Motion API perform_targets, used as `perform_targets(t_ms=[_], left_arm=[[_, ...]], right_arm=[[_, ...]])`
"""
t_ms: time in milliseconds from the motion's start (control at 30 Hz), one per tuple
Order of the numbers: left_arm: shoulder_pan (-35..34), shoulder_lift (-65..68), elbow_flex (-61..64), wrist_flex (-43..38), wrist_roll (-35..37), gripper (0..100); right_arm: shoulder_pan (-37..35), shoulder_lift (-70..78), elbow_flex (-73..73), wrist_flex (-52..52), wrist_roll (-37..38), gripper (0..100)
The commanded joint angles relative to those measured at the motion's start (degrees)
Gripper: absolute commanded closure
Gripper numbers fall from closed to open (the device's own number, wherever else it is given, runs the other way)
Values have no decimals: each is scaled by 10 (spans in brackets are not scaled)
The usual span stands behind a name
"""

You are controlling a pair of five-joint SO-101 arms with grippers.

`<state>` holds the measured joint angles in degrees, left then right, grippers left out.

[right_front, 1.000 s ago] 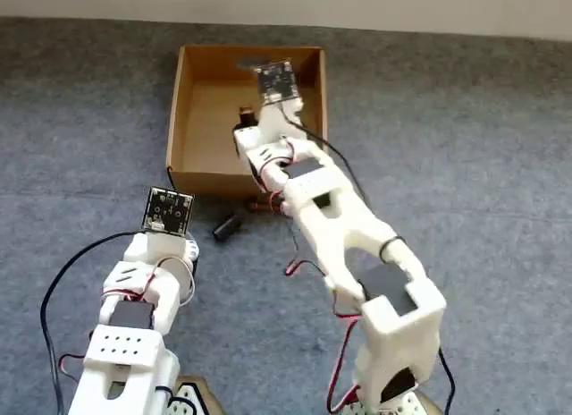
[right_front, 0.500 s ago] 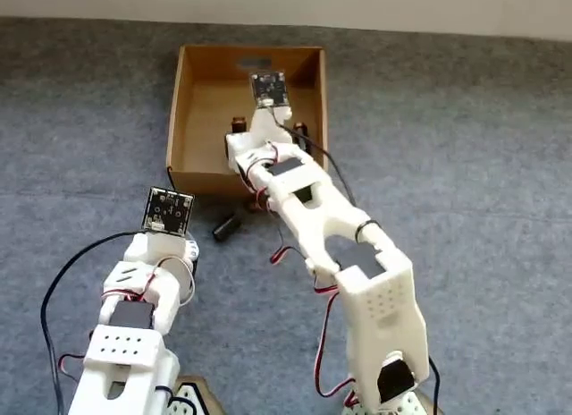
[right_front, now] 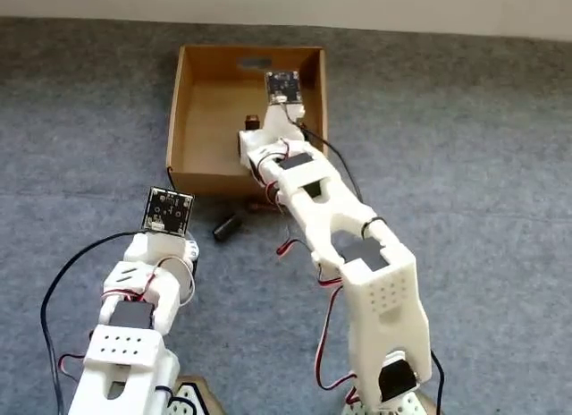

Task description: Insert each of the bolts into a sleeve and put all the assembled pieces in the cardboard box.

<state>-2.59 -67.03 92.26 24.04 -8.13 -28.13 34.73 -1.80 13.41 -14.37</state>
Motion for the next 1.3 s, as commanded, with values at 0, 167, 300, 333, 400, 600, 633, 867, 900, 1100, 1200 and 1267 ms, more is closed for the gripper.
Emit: perform_targets(t_ms=[0, 167, 300, 333, 400, 600, 633, 867, 900, 1100, 1200, 1267], left_arm=[[10, -7, -3, -9, -1, 985], [10, -7, -3, -9, -1, 985], [10, -7, -3, -9, -1, 985], [10, -7, -3, -9, -1, 985], [10, -7, -3, -8, -1, 985], [10, -7, -3, -7, -2, 985], [10, -7, -3, -7, -2, 985], [10, -7, -3, -8, -2, 985], [10, -7, -3, -8, -2, 985], [10, -7, -3, -8, -2, 986], [7, -7, -3, -8, -2, 986], [7, -7, -3, -8, -2, 986]], right_arm=[[11, -8, -23, 11, 22, 991], [3, -7, -23, 30, 31, 940], [4, -8, -47, 67, 32, 817], [6, -9, -56, 79, 32, 807], [7, -9, -83, 103, 33, 807], [28, -32, -201, 241, 35, 807], [33, -45, -219, 276, 35, 807], [66, -178, -298, 522, 35, 808], [69, -194, -298, 544, 35, 808], [66, -240, -296, 630, 35, 808], [57, -250, -297, 679, 34, 808], [49, -262, -296, 705, 34, 808]])
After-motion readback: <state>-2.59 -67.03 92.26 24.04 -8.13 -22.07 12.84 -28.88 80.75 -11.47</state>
